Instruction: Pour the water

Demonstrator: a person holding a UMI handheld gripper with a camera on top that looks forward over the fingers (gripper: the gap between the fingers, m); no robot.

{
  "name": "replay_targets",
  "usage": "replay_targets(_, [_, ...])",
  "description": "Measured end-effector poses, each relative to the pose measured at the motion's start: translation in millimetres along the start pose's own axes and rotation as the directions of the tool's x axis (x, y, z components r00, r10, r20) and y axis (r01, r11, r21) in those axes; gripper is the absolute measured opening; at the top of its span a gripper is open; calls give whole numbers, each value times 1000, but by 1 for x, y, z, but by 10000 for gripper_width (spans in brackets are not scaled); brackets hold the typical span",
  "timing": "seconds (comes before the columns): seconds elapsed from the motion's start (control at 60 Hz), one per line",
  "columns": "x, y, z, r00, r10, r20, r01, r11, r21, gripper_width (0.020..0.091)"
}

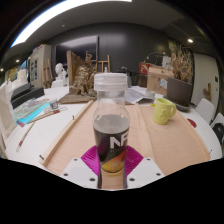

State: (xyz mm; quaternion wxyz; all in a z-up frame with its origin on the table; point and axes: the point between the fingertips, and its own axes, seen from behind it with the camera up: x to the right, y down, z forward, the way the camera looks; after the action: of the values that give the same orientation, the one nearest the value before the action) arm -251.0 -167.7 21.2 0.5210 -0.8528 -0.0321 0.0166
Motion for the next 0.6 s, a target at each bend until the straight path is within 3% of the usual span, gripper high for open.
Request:
replay_targets(0.167, [1,-32,-1,999,-42,7,42,999,2,260])
replay_targets(0.317, [0,-86,7,999,26,26,-27,999,46,260])
replay_targets(0.483, [14,-162,28,946,297,128,-310,946,97,259])
replay_targets(0.6, [28,-206,45,763,599,242,-625,779,42,258])
